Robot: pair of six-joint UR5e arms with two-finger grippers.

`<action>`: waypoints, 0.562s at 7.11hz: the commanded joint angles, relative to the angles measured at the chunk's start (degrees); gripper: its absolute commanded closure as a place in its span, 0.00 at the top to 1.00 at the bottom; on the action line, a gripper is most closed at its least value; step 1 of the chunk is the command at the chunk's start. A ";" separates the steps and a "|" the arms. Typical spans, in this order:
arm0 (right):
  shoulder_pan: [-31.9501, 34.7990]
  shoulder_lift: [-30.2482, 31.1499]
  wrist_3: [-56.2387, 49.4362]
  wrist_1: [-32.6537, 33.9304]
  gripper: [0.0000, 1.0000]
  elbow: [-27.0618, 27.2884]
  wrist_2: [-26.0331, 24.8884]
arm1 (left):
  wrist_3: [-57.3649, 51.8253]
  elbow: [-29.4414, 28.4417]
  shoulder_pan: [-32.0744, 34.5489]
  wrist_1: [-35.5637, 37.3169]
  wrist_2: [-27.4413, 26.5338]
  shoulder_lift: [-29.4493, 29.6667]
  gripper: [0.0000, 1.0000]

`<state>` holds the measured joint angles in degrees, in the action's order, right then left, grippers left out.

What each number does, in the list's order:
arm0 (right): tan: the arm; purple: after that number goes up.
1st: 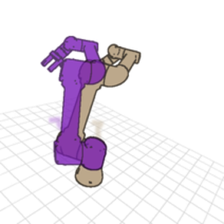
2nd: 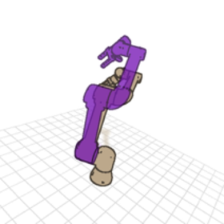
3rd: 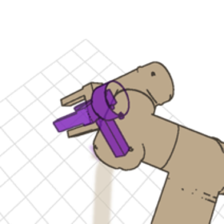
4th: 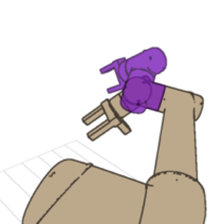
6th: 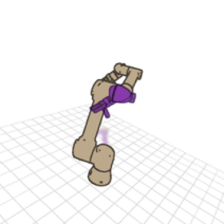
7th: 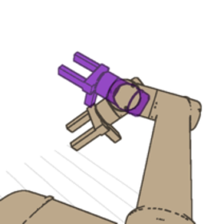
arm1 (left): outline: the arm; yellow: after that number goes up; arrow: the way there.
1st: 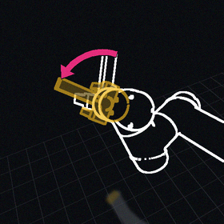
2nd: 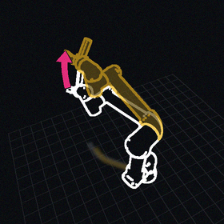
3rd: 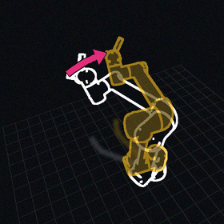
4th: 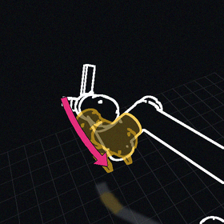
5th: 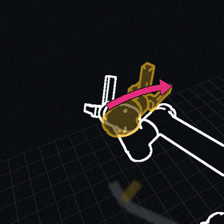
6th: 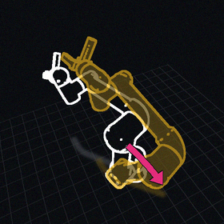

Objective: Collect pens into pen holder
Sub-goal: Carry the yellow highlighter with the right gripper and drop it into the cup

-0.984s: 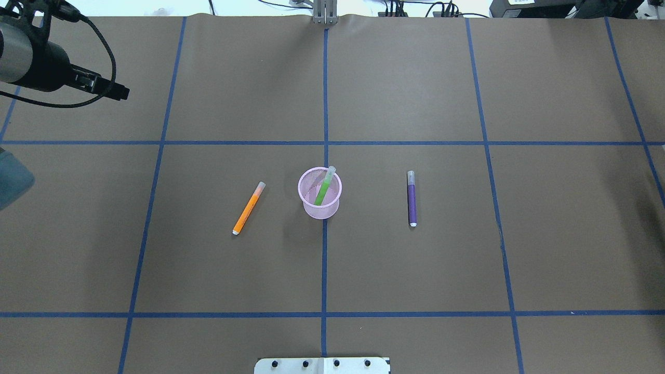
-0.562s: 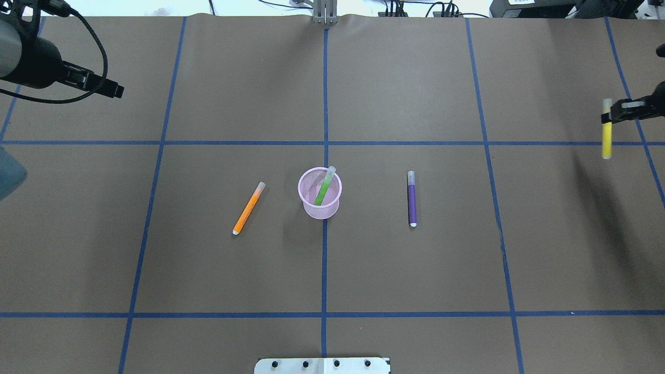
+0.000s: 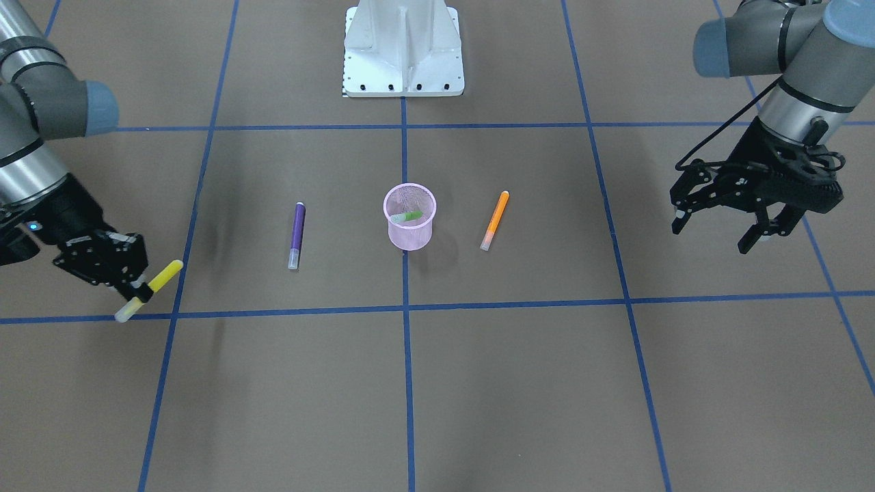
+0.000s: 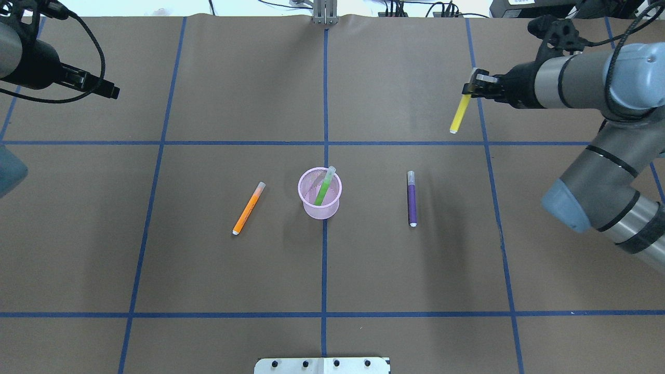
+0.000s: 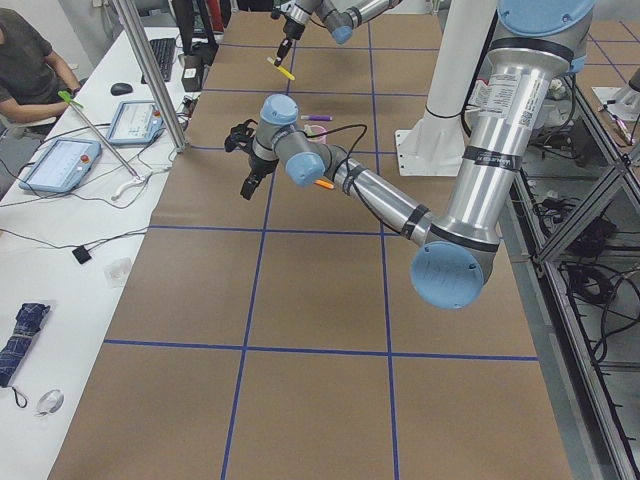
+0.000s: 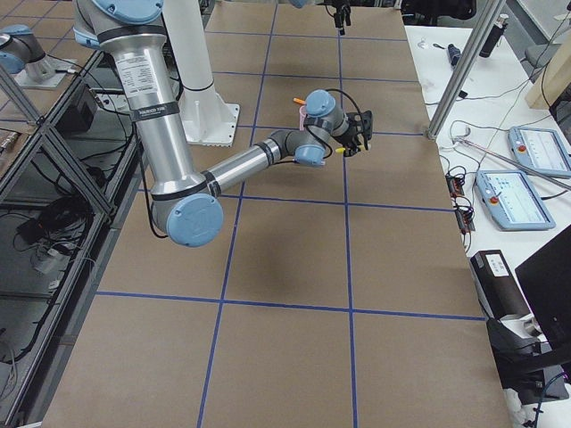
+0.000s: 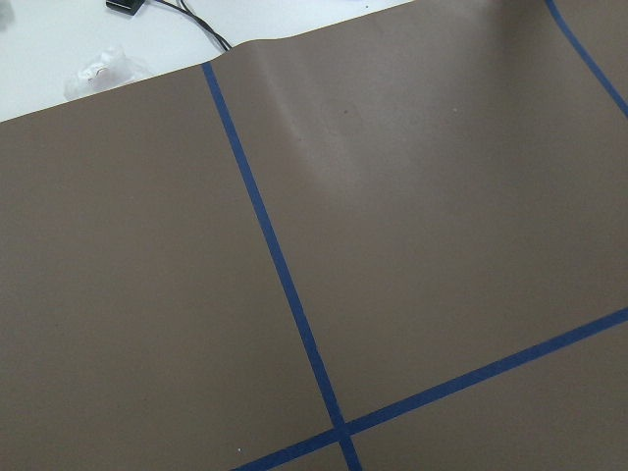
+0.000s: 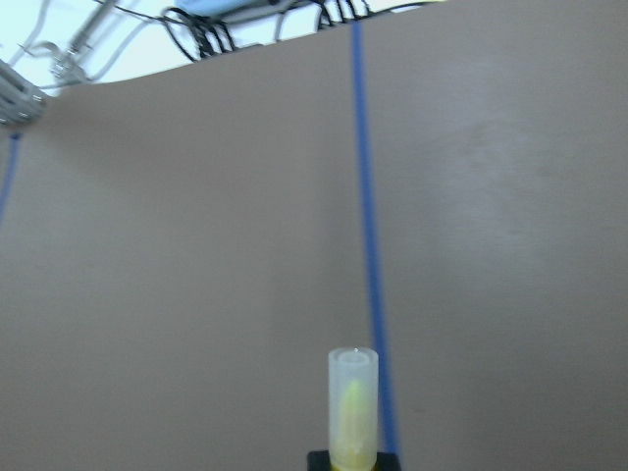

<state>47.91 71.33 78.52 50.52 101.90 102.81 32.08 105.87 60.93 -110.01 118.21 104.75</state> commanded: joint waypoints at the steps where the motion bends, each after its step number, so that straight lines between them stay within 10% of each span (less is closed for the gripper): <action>1: -12.44 -8.19 6.12 13.24 0.00 6.19 -15.82 | 0.27 -0.75 0.15 0.06 0.00 0.36 0.99; 4: -23.35 -10.86 7.35 15.13 0.00 6.21 -29.53 | 0.27 -1.02 0.33 0.06 0.00 0.54 0.99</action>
<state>29.54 61.48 85.52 64.59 108.24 80.15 32.32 104.92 61.22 -109.95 118.21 105.23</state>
